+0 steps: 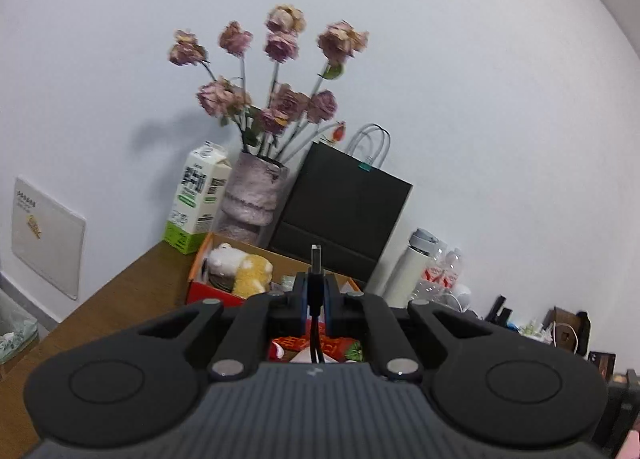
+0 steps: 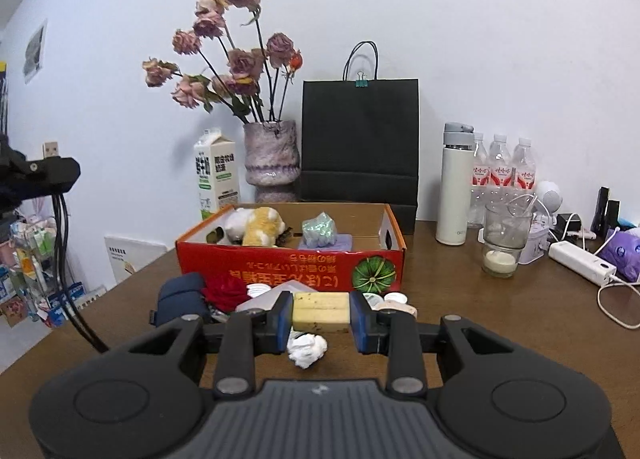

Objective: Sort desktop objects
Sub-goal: 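Place the yellow sponge and cable into the box and open both tools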

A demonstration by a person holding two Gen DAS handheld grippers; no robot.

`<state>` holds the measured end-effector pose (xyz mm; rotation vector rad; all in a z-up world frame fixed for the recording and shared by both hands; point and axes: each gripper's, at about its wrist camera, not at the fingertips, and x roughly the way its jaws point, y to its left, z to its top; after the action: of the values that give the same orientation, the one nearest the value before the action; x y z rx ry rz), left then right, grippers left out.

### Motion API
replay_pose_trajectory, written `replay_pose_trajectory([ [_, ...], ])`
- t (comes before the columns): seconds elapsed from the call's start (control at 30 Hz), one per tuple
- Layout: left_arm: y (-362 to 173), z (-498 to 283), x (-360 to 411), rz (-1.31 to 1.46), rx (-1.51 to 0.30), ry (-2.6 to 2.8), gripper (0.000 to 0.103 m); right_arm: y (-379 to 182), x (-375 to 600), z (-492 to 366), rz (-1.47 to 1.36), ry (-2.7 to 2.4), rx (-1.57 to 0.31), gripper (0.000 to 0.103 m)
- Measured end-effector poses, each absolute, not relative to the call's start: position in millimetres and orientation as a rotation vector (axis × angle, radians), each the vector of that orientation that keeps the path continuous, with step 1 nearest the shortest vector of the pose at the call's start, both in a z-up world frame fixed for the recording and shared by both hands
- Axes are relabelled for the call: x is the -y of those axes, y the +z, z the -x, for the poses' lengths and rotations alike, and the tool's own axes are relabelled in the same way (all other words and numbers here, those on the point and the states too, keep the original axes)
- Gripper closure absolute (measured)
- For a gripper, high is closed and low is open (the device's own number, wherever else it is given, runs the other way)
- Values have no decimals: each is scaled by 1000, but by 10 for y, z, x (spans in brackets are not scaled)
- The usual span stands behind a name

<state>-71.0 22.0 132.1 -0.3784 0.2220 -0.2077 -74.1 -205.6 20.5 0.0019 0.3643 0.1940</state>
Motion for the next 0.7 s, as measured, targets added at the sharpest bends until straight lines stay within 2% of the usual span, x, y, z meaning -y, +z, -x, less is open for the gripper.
replay_pose_trajectory([
  [0.27, 1953, -92, -139, 338, -206, -319, 95, 681, 2051, 158, 44, 204, -228, 74],
  [0.43, 2249, -911, 98, 255, -275, -347, 95, 985, 2077, -595, 5, 208, -247, 74],
  [0.57, 2169, -1638, 296, 203, -391, -306, 95, 1010, 2055, -1225, -13, 197, -319, 74],
  [0.7, 1830, -2340, 434, 176, -538, -280, 95, 858, 2008, -1731, -25, 188, -401, 74],
])
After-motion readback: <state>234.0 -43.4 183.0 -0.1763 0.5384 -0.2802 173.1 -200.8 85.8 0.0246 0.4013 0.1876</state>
